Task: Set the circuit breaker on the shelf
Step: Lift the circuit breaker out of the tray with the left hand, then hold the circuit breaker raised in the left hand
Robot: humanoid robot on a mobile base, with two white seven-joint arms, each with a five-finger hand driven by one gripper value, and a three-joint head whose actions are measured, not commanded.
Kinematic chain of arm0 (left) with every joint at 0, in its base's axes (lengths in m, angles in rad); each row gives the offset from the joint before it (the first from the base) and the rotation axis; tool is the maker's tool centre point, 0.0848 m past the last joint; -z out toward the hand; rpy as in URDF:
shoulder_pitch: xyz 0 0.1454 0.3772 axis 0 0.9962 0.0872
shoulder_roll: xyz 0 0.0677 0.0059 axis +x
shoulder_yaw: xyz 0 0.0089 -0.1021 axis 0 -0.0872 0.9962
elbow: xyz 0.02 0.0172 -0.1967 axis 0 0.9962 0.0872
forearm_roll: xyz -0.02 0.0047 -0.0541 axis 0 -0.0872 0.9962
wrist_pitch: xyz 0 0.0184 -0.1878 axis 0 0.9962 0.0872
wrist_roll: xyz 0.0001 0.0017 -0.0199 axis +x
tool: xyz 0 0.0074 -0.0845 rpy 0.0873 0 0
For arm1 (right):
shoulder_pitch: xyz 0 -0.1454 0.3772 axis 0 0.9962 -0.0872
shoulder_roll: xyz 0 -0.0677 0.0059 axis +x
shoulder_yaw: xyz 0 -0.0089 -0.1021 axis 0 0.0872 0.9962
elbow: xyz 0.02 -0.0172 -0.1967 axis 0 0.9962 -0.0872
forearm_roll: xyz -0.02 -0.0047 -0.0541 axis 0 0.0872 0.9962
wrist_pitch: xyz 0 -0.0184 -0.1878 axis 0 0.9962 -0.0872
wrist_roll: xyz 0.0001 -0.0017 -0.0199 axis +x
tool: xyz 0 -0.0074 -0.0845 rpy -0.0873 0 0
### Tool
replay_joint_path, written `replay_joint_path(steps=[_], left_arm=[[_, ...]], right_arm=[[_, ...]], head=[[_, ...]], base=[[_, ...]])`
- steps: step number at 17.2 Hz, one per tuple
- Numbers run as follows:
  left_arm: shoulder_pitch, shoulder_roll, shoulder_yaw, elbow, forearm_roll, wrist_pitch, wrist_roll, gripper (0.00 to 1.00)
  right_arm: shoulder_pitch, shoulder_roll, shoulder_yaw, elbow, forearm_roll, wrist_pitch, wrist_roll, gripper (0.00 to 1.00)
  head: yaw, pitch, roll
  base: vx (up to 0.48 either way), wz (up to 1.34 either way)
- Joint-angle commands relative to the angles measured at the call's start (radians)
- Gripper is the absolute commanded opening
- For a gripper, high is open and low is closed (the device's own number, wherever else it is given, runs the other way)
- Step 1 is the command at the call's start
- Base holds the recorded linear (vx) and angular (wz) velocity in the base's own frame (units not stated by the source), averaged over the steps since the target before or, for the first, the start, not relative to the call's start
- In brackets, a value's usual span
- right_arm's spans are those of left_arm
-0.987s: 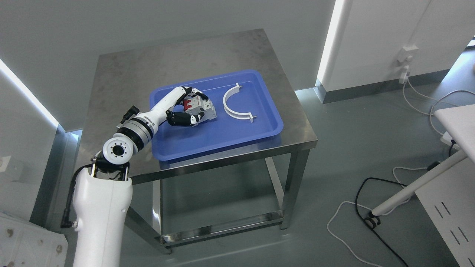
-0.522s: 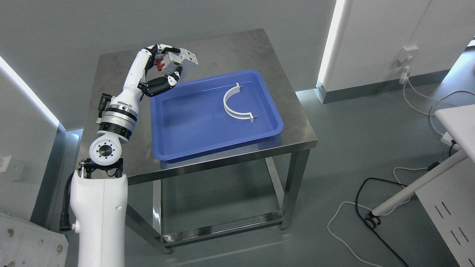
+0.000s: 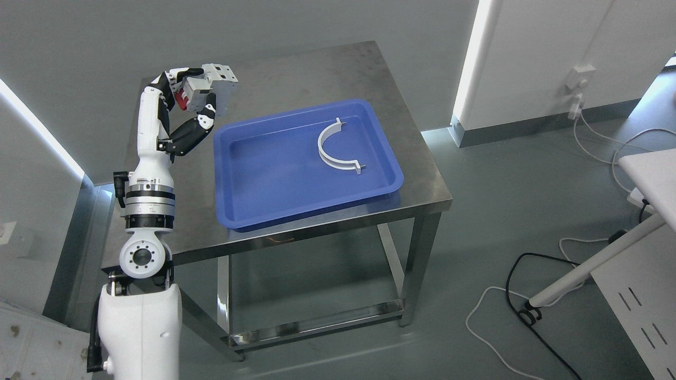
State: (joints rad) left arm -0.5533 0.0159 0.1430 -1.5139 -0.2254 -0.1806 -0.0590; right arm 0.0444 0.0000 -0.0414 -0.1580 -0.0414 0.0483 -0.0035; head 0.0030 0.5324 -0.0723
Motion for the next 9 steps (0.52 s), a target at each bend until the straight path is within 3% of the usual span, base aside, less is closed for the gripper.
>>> replay_joint_path(steps=[1, 9], left_arm=[[0.094, 0.002, 0.026, -0.147, 0.018, -0.023, 0.016, 0.20], [0.265, 0.002, 0.009, -0.178, 0.037, -0.143, -0.056, 0.20]], right_arm=[[0.000, -0.017, 0.000, 0.000, 0.000, -0.001, 0.000, 1.00], [0.000, -0.017, 0.000, 0.000, 0.000, -0.001, 0.000, 1.00]], head=[[0.0000, 0.000, 0.000], [0.0000, 0.000, 0.000]], base=[[0.000, 0.00], [0.000, 0.00]])
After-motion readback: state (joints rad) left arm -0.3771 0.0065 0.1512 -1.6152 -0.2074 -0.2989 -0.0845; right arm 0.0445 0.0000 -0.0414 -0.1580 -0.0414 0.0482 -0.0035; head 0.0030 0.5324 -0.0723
